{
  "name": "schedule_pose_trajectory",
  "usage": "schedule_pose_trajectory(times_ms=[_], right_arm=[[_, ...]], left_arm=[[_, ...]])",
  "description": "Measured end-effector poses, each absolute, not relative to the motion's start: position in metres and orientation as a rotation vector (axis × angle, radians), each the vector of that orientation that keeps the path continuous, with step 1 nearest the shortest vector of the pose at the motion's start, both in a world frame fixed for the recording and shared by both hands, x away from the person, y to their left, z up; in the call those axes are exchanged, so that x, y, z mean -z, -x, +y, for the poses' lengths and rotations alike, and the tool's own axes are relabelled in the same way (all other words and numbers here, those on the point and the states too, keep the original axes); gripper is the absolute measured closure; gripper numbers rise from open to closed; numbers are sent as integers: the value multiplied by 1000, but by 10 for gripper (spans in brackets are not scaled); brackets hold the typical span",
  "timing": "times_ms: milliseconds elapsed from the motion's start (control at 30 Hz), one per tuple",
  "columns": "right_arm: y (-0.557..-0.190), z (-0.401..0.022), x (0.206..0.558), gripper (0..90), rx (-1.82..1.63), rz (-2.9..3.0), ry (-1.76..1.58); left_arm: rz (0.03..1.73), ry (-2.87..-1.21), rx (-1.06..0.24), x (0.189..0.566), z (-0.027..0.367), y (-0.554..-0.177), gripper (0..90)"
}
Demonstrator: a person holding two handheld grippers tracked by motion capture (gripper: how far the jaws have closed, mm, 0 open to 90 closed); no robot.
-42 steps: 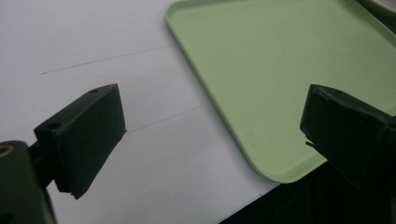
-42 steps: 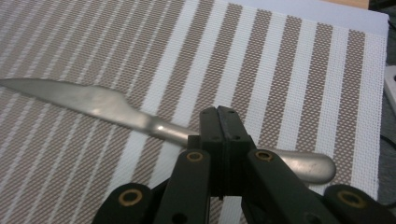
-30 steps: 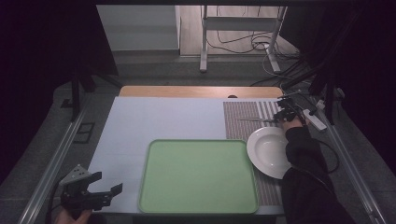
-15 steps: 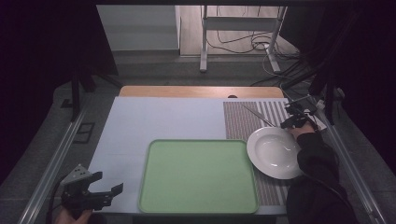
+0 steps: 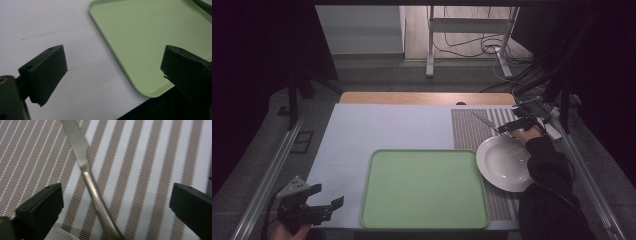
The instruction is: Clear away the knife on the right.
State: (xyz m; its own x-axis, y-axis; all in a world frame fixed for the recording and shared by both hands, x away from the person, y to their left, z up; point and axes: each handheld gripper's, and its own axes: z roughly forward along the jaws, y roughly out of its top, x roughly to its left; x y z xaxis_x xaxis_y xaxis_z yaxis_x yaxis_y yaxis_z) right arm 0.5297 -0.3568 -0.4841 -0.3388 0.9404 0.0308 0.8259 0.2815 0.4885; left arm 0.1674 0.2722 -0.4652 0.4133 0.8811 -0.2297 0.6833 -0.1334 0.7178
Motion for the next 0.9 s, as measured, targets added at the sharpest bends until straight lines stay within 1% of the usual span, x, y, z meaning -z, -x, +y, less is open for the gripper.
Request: schedule_pose_trajectory(times_ms=[367,400,467,533,567,600,633,700,733,767,800,833,867,900], right_arm=[[-537,-335,496,0,-565,2333,-1565],[-538,-333,499,11,-536,2339,-1548],[-539,-334,501,66,-527,2347,-1534],[-539,-335,503,93,-518,2353,-1527],[-539,-335,503,93,-518,2353,-1527],[-540,-336,504,145,-513,2360,-1515],[-539,-336,503,178,-521,2359,-1516],[-539,-337,500,307,-524,2371,-1496],[-539,-337,500,307,-524,2371,-1496],[-538,-337,497,446,-521,2414,-1459],[-538,-337,496,512,-520,2428,-1448],[-538,-337,496,512,-520,2428,-1448],[-537,-338,494,676,-519,2458,-1429],[-537,-338,494,693,-525,2468,-1424]], left_arm=[[1335,-1881,-320,465,272,-167,63],[1335,-1882,-320,465,272,-167,63],[1335,-1882,-320,465,272,-167,63],[1336,-1880,-319,465,273,-167,63],[1336,-1880,-319,465,273,-167,63],[1336,-1880,-318,465,273,-167,63],[1336,-1880,-318,465,273,-167,63],[1336,-1880,-318,465,273,-167,63],[1336,-1880,-318,465,273,-167,63],[1336,-1880,-319,465,273,-167,63],[1336,-1880,-319,465,273,-167,63],[1336,-1880,-319,465,273,-167,63],[1336,-1881,-319,465,273,-167,63],[1335,-1880,-319,465,273,-167,63]])
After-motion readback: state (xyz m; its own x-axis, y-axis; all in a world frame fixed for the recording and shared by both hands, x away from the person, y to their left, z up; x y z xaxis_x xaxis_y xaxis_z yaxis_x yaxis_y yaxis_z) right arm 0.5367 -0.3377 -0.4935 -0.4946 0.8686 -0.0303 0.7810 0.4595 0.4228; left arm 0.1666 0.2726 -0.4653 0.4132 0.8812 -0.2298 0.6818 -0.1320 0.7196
